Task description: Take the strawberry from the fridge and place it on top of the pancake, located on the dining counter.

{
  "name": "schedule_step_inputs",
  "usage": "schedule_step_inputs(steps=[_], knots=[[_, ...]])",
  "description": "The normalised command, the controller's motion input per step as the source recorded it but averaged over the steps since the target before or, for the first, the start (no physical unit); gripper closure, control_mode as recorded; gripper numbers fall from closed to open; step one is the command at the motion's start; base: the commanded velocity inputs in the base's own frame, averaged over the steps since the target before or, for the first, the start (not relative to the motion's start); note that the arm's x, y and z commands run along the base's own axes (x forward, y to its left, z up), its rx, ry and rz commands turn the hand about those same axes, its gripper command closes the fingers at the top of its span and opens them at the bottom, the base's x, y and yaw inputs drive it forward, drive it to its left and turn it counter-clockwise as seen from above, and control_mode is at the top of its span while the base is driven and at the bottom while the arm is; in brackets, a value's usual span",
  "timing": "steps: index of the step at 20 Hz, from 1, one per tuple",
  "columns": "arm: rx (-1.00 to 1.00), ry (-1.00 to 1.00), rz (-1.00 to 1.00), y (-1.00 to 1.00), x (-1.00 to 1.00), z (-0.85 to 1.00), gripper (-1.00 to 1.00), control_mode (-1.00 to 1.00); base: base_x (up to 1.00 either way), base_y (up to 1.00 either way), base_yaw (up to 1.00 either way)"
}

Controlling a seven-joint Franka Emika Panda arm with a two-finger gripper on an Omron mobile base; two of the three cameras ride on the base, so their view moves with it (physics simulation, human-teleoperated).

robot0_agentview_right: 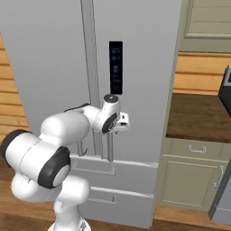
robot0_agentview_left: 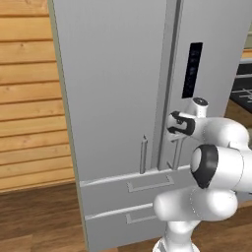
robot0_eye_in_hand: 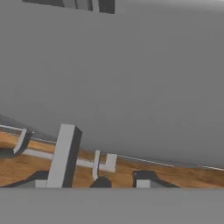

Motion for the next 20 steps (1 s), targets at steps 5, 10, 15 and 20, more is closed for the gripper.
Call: schedule_step_inputs(steps=[5, 10, 15, 20], knots=[[0.0, -0.06, 0.0, -0.68, -0.8, -0.19, 1.0, -1.0, 0.0, 0.0, 0.0], [0.01, -0.14, 0.0, -0.96, -0.95, -0.02, 1.0, -1.0, 0.0, 0.0, 0.0], [0.09, -0.14, 0.0, -1.0, -0.76, 0.0, 1.0, -1.0, 0.0, 0.0, 0.0], [0.14, -0.21, 0.0, -0.89, -0.52, 0.06, -1.0, -1.0, 0.0, 0.0, 0.0]])
